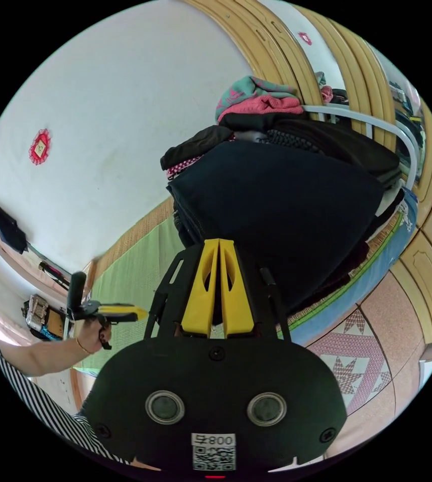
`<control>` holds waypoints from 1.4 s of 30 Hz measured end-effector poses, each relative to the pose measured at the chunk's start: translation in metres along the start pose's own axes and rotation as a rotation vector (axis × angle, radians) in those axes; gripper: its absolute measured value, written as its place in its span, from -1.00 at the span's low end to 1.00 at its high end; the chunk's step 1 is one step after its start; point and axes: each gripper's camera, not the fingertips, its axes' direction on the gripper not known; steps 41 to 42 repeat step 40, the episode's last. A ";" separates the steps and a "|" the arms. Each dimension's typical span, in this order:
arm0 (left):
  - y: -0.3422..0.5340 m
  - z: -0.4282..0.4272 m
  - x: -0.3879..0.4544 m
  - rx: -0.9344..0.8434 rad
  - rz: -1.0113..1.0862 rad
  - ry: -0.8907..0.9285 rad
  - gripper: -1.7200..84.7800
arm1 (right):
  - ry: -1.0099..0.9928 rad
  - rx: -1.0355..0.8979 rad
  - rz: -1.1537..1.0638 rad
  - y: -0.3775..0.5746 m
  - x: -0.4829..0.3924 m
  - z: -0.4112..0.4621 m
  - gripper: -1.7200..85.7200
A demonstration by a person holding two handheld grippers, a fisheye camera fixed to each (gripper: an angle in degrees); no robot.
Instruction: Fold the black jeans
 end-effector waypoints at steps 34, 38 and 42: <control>0.174 0.066 0.097 -0.158 0.101 -0.361 -0.95 | 0.281 0.094 -0.024 -0.205 0.180 0.057 -0.75; 0.194 0.060 0.103 -0.148 0.097 -0.366 -0.95 | 0.338 0.037 0.005 -0.256 0.207 0.119 -0.71; 0.203 0.056 0.105 -0.143 0.092 -0.365 -0.95 | 0.356 -0.007 0.022 -0.273 0.219 0.147 -0.70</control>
